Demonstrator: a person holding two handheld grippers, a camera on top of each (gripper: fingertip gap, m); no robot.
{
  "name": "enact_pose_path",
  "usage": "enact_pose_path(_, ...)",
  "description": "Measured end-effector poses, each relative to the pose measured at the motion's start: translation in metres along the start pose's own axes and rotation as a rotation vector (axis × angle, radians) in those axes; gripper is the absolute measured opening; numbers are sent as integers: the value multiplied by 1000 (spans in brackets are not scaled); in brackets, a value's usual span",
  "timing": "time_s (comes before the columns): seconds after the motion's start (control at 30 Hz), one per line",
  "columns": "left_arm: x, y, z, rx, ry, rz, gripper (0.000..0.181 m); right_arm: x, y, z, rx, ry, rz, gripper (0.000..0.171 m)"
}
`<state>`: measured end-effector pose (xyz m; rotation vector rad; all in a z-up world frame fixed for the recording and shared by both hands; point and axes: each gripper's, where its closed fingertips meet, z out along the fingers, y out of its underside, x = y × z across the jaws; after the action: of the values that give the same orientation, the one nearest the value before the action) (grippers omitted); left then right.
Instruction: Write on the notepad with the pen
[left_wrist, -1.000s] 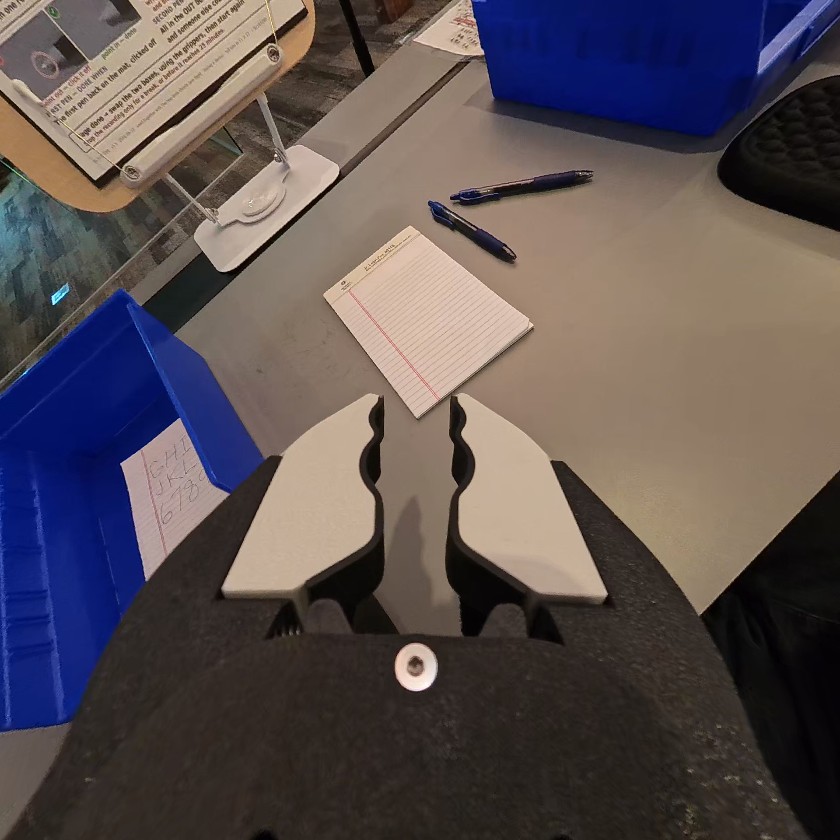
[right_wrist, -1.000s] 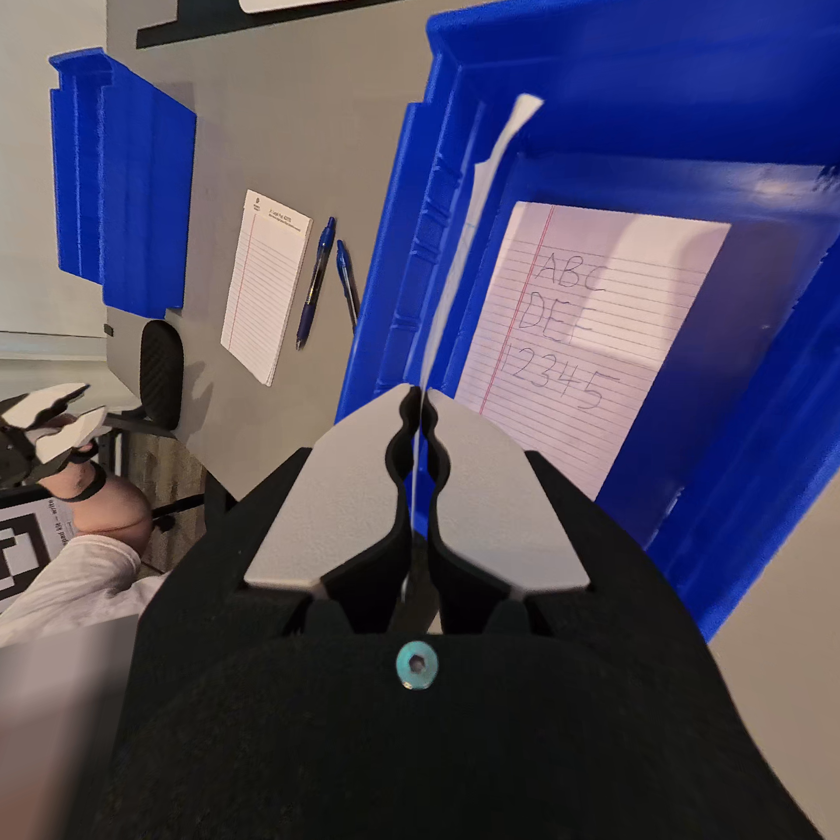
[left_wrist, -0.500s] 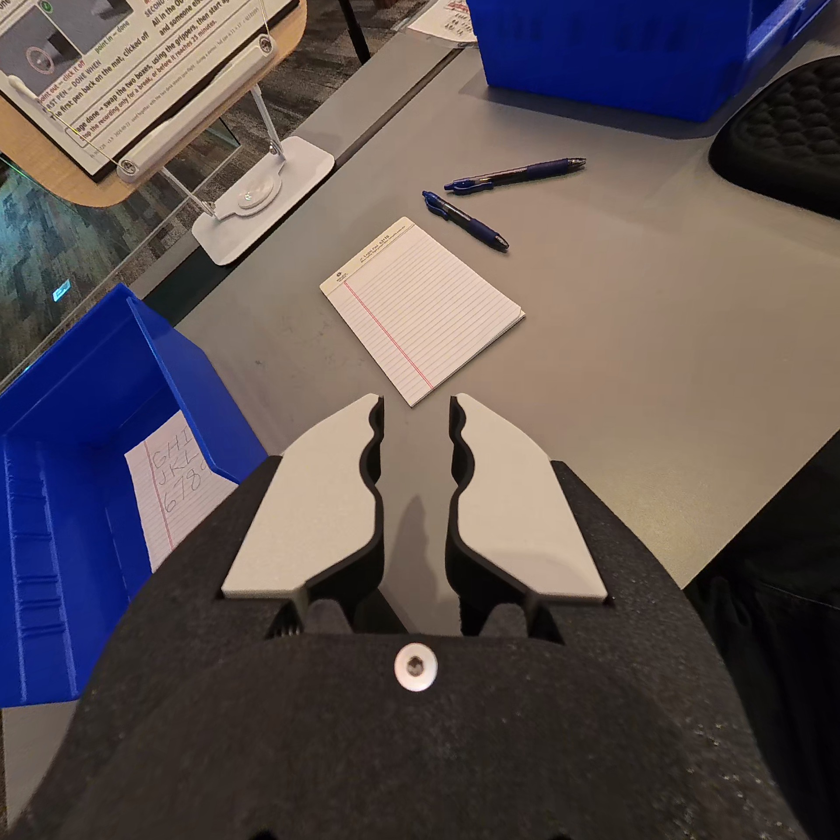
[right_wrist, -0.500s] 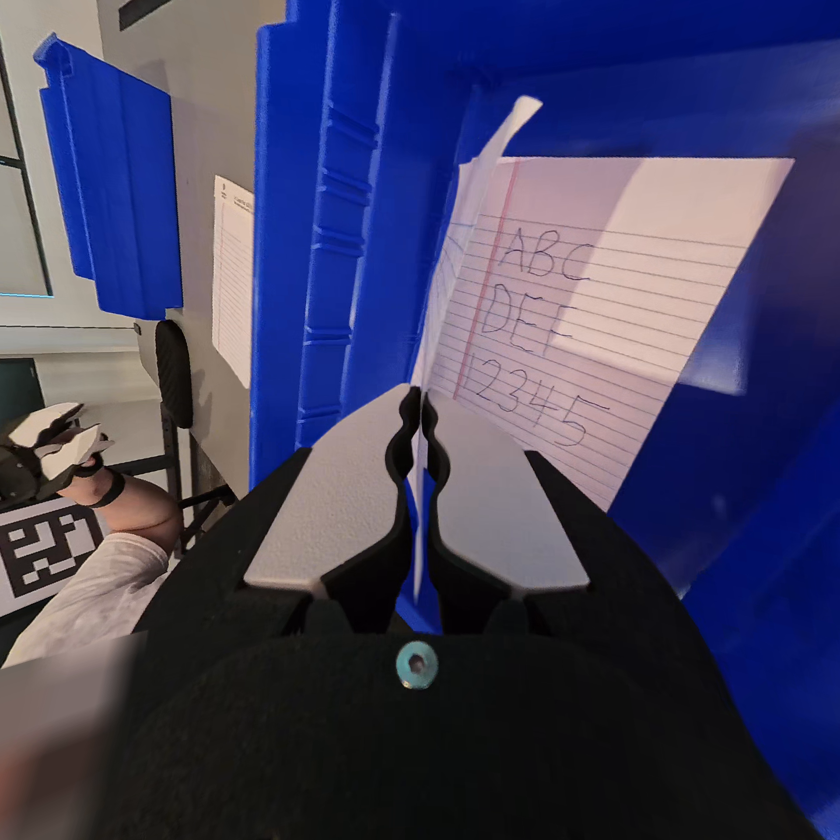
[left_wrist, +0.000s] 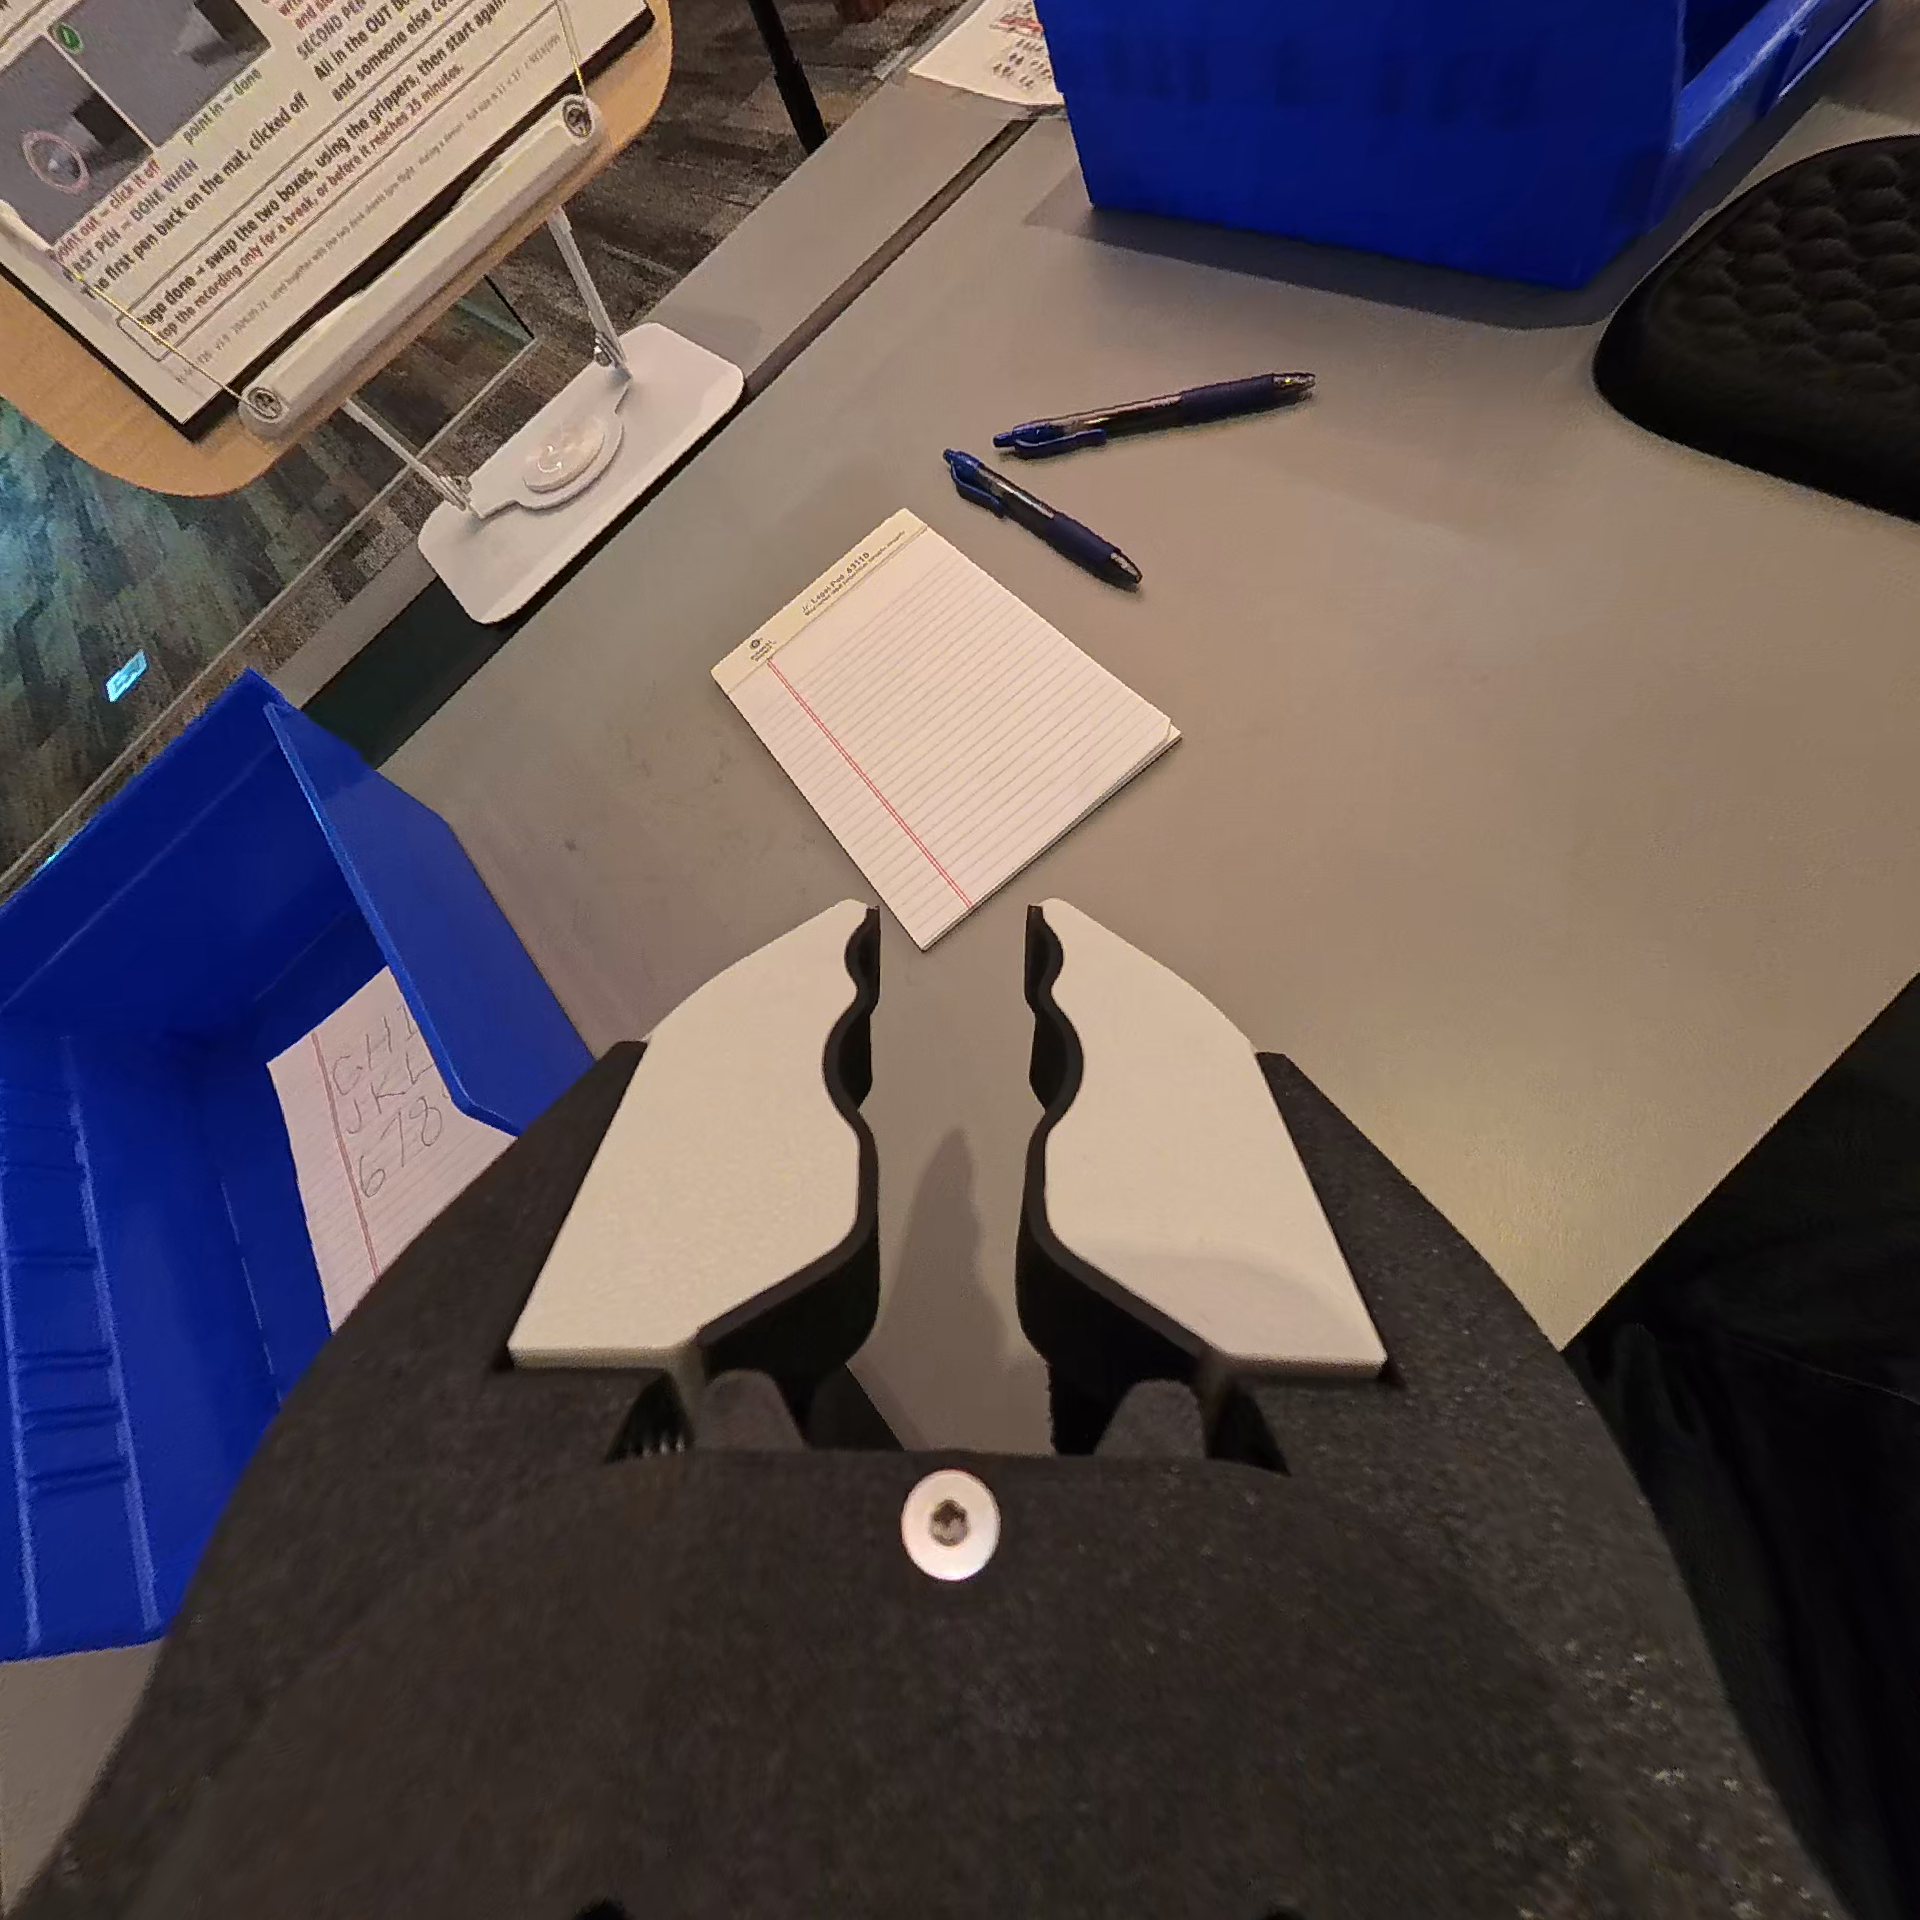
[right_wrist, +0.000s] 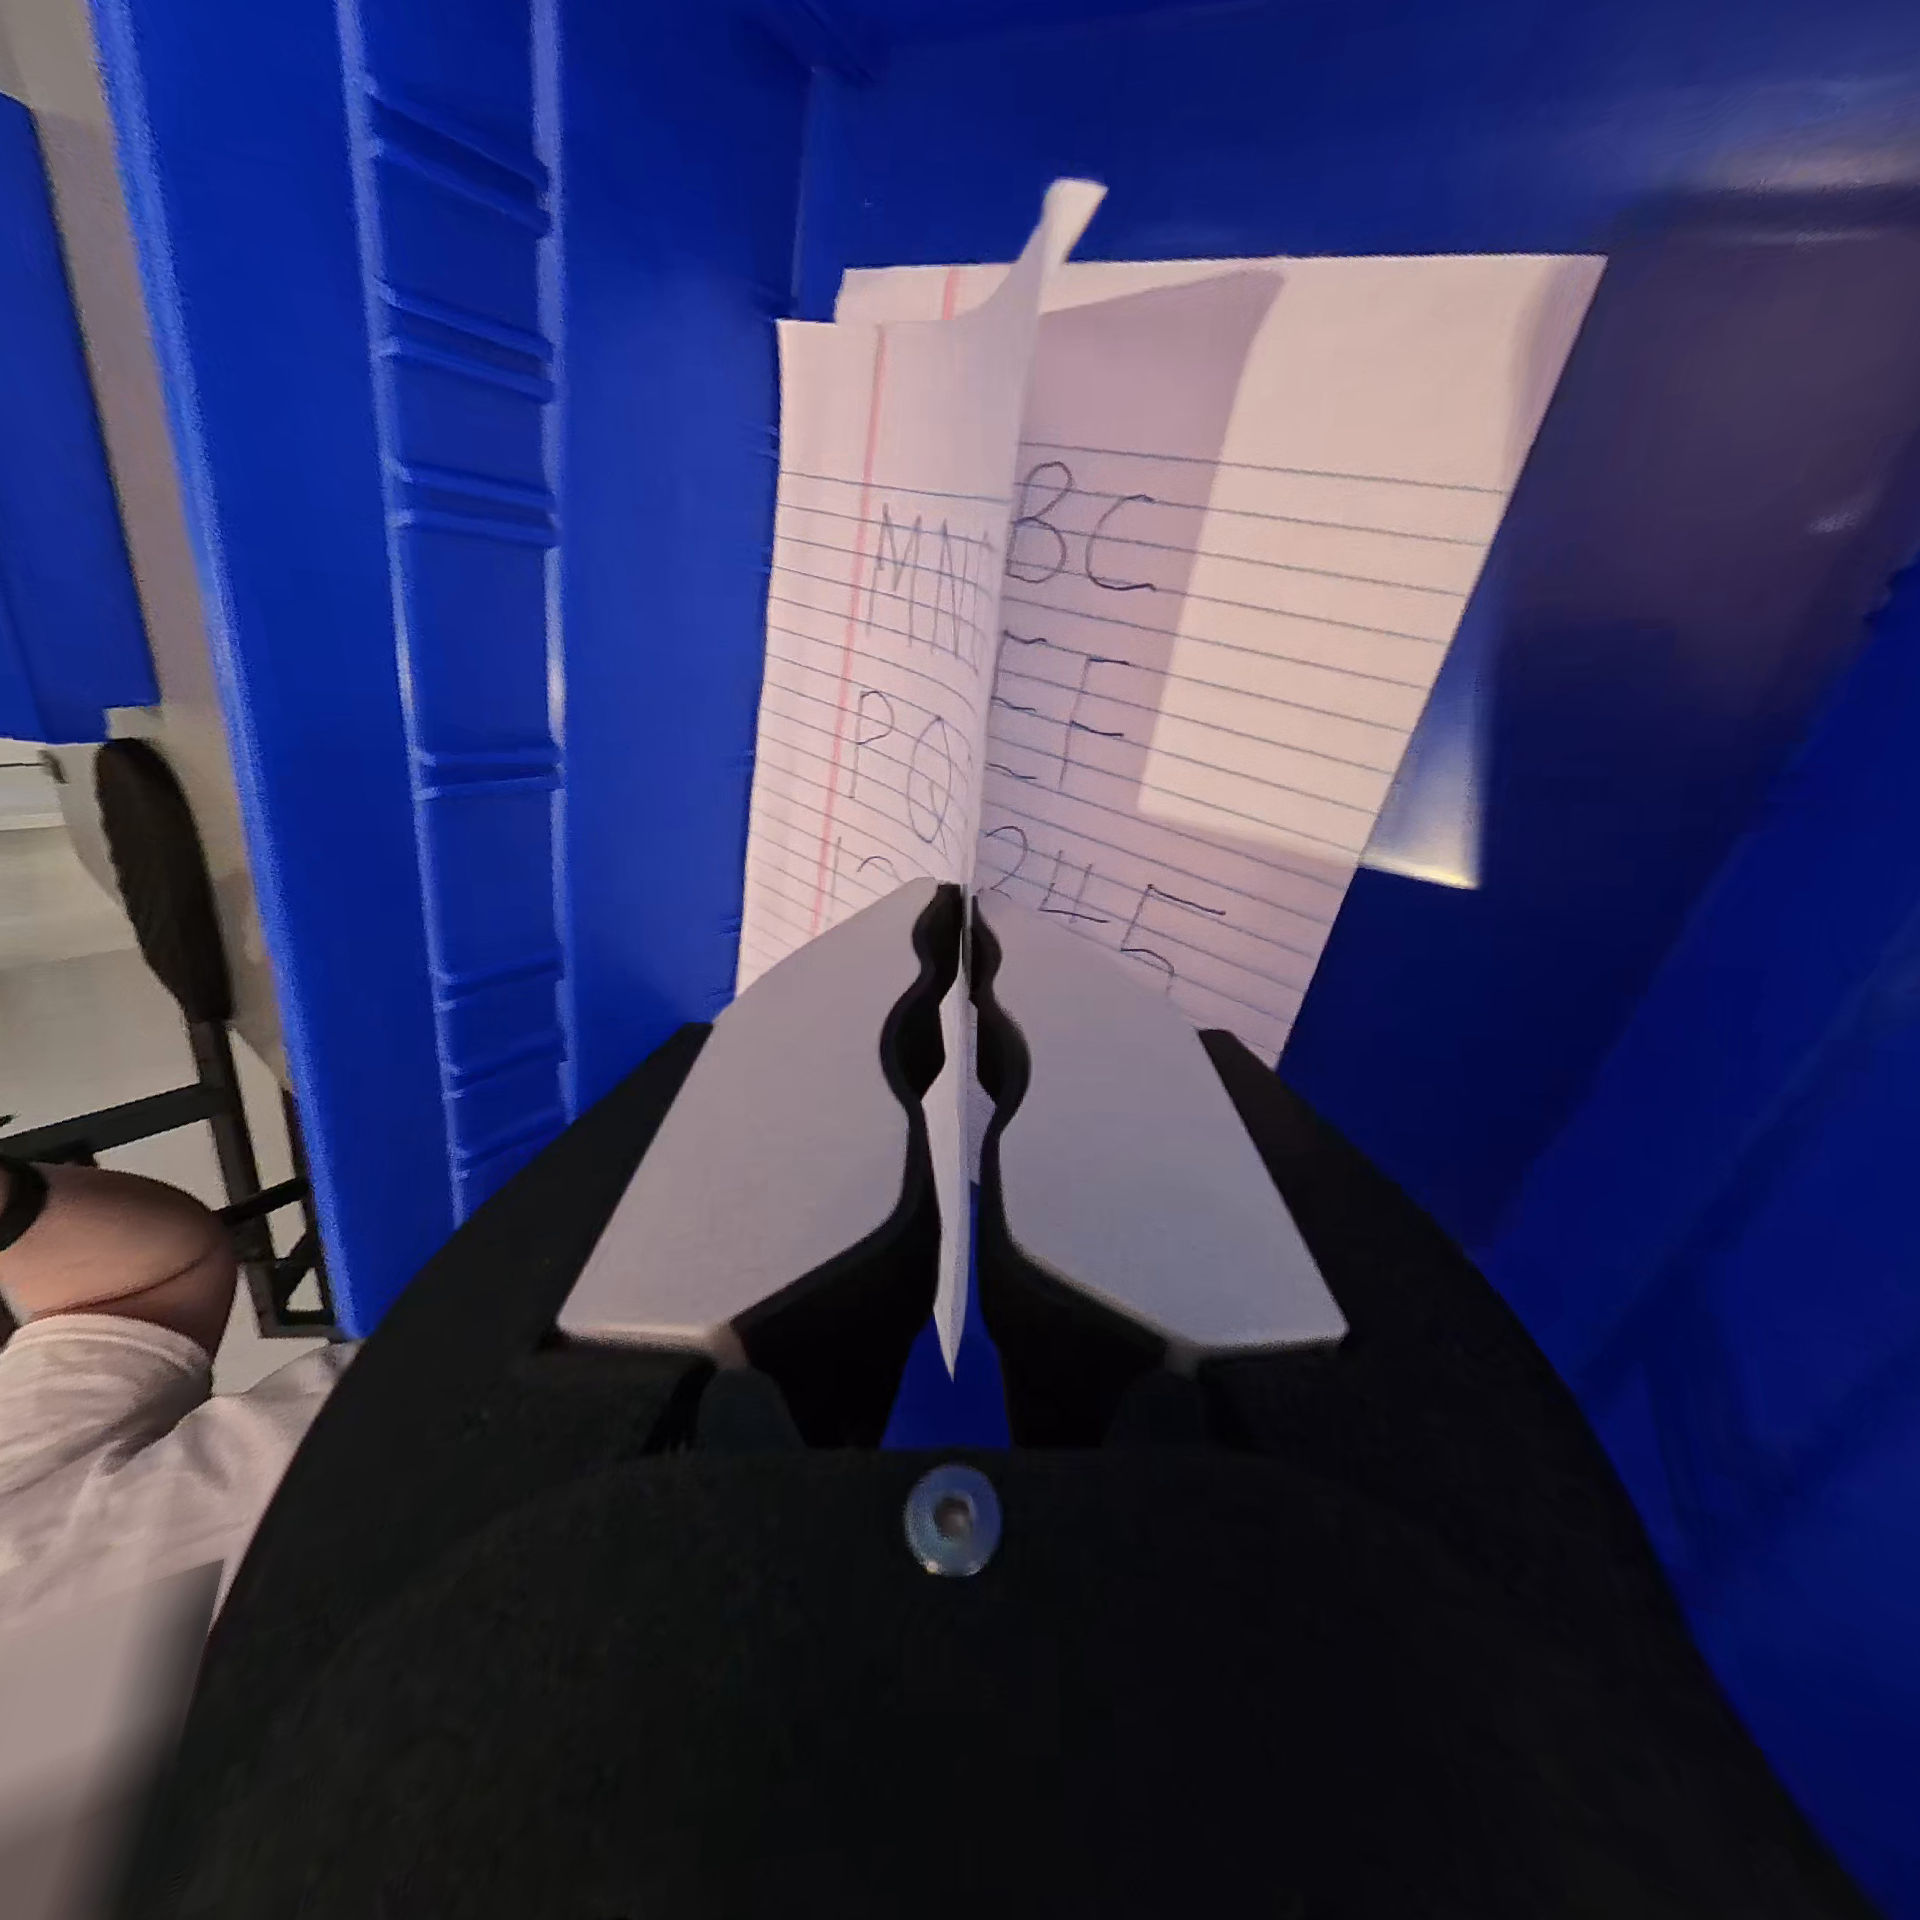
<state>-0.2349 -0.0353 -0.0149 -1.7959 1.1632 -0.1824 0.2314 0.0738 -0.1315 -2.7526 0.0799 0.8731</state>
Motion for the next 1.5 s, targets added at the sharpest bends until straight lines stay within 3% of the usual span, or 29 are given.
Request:
enact_pose_path(0.63, -2, -1, -4, -4, -13, 5, 26, 20, -7, 3, 15, 152, -18, 1)
enact_pose_path(1.17, -4, 2, -8, 0, -15, -2, 27, 41, -20, -19, 61, 472, -147, 37)
enact_pose_path(1.37, -10, 4, -11, 3, -23, -21, 27, 32, -45, -56, 192, 707, -310, 37)
enact_pose_path(1.5, -13, 8, -5, -4, 5, -67, 27, -15, -70, -106, 398, 878, -509, 36)
